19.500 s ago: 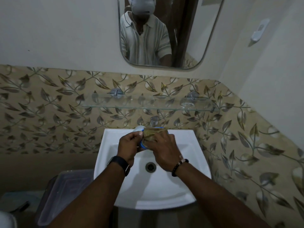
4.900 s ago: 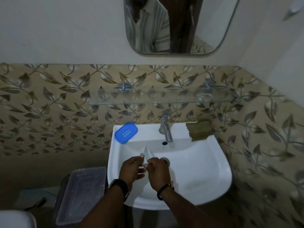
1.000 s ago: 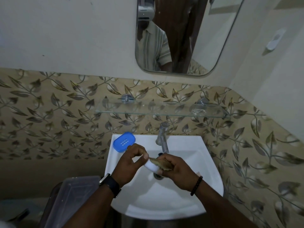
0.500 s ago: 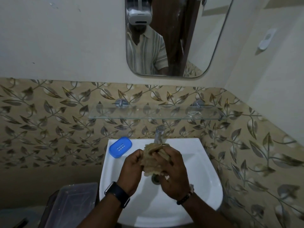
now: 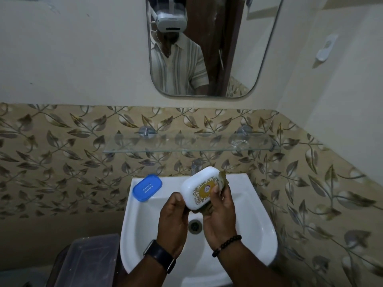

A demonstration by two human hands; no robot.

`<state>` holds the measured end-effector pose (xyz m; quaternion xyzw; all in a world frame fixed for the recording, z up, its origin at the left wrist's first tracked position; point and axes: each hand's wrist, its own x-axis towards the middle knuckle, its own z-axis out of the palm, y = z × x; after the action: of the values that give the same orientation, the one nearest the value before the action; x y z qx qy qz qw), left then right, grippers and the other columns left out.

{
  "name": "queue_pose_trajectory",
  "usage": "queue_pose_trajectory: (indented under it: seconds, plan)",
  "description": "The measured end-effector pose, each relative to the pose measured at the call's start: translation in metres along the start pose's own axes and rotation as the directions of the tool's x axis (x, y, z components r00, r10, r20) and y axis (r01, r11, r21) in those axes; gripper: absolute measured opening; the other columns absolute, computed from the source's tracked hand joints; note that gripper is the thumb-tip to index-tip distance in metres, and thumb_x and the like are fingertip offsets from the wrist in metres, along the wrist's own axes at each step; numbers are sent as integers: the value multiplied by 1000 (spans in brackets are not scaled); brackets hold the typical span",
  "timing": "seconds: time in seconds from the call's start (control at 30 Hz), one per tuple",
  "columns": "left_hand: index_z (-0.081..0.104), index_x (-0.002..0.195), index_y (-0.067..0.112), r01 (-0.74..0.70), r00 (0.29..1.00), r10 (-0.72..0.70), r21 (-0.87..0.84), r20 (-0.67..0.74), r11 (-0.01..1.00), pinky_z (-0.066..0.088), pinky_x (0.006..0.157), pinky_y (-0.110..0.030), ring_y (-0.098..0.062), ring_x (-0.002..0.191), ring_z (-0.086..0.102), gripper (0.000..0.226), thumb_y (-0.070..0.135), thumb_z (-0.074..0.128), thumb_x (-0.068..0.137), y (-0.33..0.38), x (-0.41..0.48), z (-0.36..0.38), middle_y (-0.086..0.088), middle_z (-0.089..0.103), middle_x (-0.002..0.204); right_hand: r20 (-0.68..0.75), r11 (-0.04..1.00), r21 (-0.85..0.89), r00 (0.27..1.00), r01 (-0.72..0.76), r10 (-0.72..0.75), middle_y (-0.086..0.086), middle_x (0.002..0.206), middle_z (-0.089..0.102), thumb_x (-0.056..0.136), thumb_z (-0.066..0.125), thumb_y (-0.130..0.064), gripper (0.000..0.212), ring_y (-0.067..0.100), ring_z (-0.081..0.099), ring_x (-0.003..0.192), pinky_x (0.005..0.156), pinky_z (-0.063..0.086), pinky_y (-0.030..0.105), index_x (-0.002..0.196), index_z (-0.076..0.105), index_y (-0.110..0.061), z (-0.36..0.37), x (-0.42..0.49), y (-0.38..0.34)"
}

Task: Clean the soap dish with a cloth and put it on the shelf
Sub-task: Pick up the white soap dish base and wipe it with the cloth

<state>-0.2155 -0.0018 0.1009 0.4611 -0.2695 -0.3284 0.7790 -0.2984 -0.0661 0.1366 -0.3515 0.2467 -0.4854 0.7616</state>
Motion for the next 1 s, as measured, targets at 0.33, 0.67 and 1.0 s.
queue_pose_trajectory:
  seconds: [0.33,0.67,1.0]
  plan:
    - [76,91,13,151,899,-280,364,335,919,55,71,-30,-23,81,66,37,49,63,91,46,33,-34,-10,75,89,517,747,-642,817,174,255,-6,129,67,93,67,-13,46,13,64,118,86,56,24,133,58,-33,-40,30,-53]
    - [71,98,14,30,990,-64,255,126,967,58,83,-55,-34,92,69,24,35,67,88,24,7,3,-19,73,99,-168,854,-503,984,-136,58,3,97,76,101,52,-26,21,25,72,90,68,61,40,107,73,-28,-14,-5,10]
    - [64,106,29,-636,766,-20,762,642,120,54,75,-37,-16,92,57,13,29,56,96,10,9,-26,7,66,103,-182,888,-94,885,-450,429,17,100,76,100,54,-34,33,31,75,77,69,61,49,107,75,-10,-24,-17,-5]
